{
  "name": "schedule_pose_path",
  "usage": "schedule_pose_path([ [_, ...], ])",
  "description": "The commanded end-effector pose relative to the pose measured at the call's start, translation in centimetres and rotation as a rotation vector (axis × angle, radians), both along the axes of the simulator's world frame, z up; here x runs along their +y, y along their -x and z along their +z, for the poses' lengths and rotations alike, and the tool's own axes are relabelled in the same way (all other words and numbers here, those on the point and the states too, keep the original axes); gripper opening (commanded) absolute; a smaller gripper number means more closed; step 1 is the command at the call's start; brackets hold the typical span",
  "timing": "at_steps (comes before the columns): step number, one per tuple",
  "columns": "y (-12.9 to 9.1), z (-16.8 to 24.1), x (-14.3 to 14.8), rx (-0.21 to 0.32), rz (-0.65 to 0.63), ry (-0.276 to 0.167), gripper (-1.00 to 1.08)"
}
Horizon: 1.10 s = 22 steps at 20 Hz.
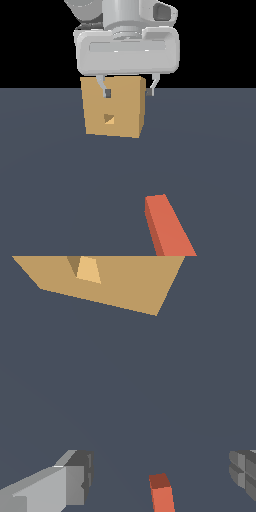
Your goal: Insert the peg into the horizontal hole in a box.
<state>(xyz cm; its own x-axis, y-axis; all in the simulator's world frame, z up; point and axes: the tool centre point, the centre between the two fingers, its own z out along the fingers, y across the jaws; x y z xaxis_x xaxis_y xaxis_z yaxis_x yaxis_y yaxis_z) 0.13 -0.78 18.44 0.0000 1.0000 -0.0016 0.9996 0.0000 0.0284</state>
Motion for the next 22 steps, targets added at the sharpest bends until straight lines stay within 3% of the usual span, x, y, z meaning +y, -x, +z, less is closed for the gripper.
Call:
schedule_pose_path([
  [1, 0.0, 0.0, 0.0, 0.000, 0.000, 0.000, 1.00],
  [11, -0.4, -1.2, -3.0, 0.003, 0.014, 0.000, 1.00],
  [22, -1.9, -4.9, -12.5, 0.012, 0.059, 0.001, 1.00],
])
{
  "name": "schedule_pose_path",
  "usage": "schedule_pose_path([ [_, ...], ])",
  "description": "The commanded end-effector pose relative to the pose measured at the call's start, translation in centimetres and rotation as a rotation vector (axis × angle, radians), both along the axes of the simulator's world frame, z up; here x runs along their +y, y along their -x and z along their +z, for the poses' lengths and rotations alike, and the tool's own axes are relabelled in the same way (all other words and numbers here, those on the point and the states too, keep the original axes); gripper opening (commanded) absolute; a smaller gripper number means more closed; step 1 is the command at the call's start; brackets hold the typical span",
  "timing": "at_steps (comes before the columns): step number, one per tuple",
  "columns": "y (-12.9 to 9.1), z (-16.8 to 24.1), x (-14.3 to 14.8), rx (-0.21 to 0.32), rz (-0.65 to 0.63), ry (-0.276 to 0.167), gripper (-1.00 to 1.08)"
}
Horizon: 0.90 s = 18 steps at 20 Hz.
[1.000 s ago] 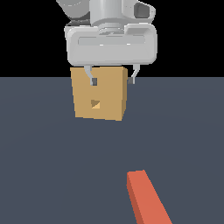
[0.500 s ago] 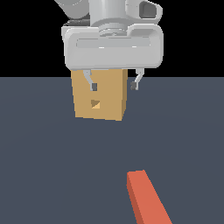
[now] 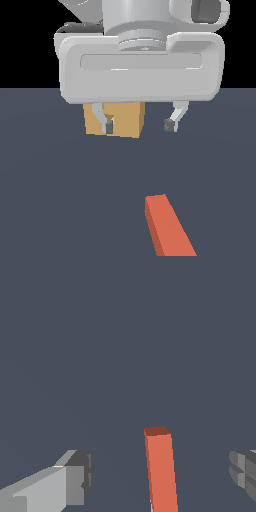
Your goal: Insert the peg into the horizontal hole in a box.
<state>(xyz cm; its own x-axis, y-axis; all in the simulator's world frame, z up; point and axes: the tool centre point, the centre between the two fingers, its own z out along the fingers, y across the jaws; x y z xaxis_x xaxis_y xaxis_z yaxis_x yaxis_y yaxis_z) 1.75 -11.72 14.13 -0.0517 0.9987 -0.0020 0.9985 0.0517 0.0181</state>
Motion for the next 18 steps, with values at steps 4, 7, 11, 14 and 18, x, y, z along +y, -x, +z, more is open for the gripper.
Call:
schedule_pose_path([
  [4, -1.1, -2.2, -5.5, 0.005, 0.027, 0.000, 1.00],
  [7, -1.8, -3.4, -8.5, 0.008, 0.041, 0.000, 1.00],
  [11, -2.6, -4.8, -11.9, 0.011, 0.057, 0.000, 1.00],
  [14, -3.2, -5.6, -14.0, 0.014, 0.068, 0.000, 1.00],
  [18, -3.9, -6.5, -16.0, 0.016, 0.078, 0.000, 1.00],
])
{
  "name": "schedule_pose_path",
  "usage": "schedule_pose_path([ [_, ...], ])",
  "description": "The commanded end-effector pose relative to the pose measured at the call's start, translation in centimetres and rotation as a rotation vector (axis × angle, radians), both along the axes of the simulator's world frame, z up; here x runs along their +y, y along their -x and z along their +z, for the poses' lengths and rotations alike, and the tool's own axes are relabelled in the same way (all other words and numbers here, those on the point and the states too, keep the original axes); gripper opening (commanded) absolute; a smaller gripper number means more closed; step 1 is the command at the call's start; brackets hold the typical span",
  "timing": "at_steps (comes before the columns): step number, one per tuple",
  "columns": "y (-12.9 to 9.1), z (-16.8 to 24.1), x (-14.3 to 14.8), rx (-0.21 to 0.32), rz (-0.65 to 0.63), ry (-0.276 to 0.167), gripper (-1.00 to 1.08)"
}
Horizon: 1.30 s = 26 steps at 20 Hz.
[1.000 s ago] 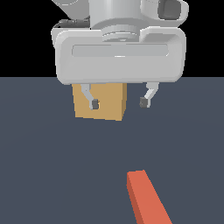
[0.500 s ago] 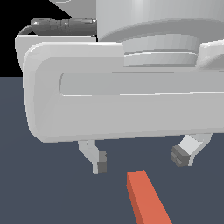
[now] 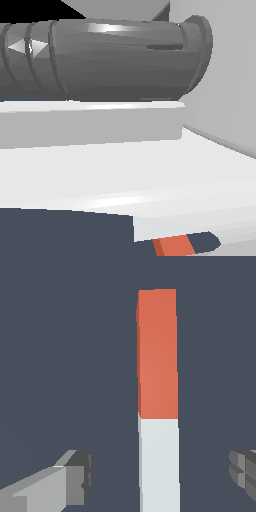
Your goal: Insert the peg into the horizontal hole in a box.
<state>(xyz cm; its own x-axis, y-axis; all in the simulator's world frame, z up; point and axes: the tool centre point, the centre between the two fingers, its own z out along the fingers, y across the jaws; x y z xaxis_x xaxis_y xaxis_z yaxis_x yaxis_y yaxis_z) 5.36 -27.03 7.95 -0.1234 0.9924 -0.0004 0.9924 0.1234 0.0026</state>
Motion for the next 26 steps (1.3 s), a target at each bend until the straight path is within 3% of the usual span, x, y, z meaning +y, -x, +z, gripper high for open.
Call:
schedule_pose_path([
  [1, -0.4, -0.4, -1.1, 0.000, 0.008, 0.000, 1.00],
  [18, -1.2, -1.6, -3.2, 0.003, 0.017, 0.000, 1.00],
  [26, -1.2, -5.2, -3.2, 0.003, 0.018, 0.000, 1.00],
])
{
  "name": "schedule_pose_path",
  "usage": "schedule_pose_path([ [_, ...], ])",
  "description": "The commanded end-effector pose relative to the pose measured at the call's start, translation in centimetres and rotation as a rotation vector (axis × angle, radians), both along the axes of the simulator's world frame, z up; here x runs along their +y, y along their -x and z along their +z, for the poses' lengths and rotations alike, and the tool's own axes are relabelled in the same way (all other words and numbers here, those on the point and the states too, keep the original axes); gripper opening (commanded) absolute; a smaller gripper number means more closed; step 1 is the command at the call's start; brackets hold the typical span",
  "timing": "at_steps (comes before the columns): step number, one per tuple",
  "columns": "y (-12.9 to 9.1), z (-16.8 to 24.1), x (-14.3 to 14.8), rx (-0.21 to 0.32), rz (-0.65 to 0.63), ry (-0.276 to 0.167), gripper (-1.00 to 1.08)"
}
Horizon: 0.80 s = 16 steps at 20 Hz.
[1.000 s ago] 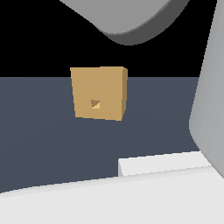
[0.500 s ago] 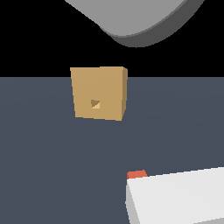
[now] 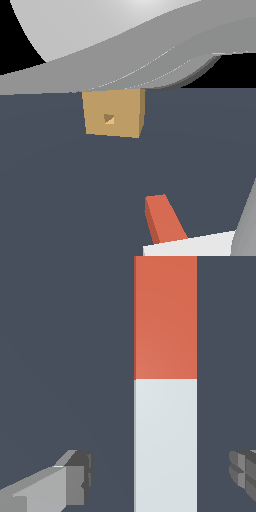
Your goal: Insert the peg into the horizontal hole in a box.
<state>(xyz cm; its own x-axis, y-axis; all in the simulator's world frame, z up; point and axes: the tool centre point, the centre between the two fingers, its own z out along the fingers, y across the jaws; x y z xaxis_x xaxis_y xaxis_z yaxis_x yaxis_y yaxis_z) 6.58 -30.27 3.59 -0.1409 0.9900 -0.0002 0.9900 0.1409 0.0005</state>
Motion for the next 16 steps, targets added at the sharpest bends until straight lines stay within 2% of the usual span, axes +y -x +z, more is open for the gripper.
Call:
schedule_pose_path([
  [1, 0.03, -1.23, -0.01, 0.001, 0.000, 0.000, 1.00],
  [8, -0.12, -1.93, -0.05, 0.000, 0.001, 0.000, 1.00],
  [9, -0.12, -1.93, -0.05, 0.000, 0.001, 0.000, -1.00],
  [16, -0.12, -1.93, -0.05, 0.000, 0.001, 0.000, -1.00],
])
